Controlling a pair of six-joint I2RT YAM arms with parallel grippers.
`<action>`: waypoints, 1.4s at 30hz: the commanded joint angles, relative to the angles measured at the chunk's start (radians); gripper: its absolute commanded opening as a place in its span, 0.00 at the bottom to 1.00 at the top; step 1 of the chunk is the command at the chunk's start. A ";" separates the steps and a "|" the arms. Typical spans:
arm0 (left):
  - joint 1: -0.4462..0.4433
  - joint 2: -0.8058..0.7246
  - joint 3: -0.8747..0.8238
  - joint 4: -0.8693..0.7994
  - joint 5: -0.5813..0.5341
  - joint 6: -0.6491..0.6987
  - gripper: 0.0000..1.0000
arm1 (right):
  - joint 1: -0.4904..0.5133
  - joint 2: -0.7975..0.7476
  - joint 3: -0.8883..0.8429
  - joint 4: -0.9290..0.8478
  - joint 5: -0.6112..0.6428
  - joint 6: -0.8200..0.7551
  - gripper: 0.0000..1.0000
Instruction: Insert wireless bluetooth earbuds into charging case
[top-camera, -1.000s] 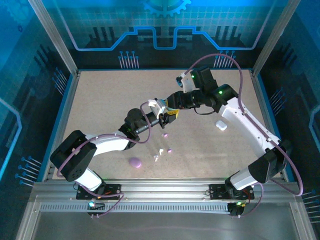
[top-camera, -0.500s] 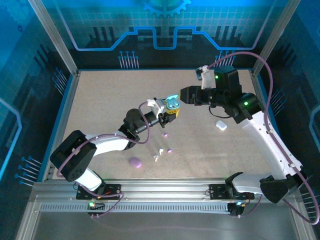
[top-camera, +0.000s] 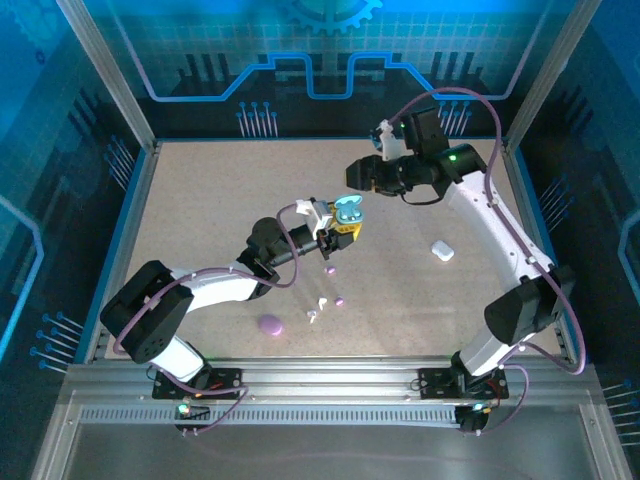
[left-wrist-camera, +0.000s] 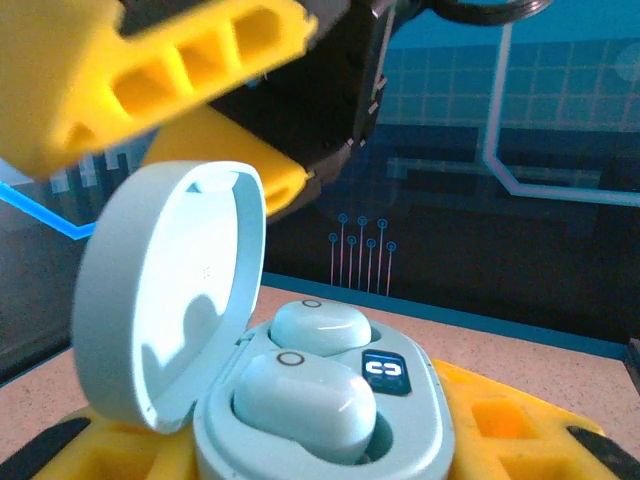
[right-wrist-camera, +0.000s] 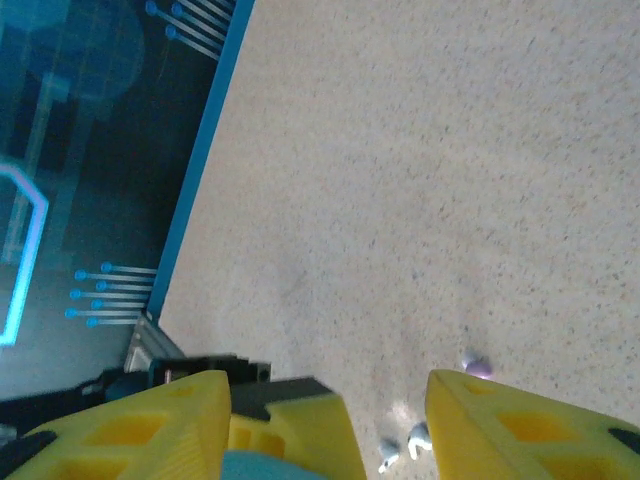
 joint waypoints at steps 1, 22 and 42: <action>0.009 -0.028 0.032 0.046 0.004 -0.041 0.34 | -0.001 -0.034 -0.027 -0.058 -0.097 -0.051 0.54; 0.036 -0.035 0.057 0.065 0.083 -0.113 0.35 | -0.078 -0.118 -0.364 0.260 -0.580 0.126 0.52; 0.059 -0.037 0.047 -0.099 0.068 -0.034 0.58 | -0.161 -0.139 -0.505 0.535 -0.468 0.344 0.14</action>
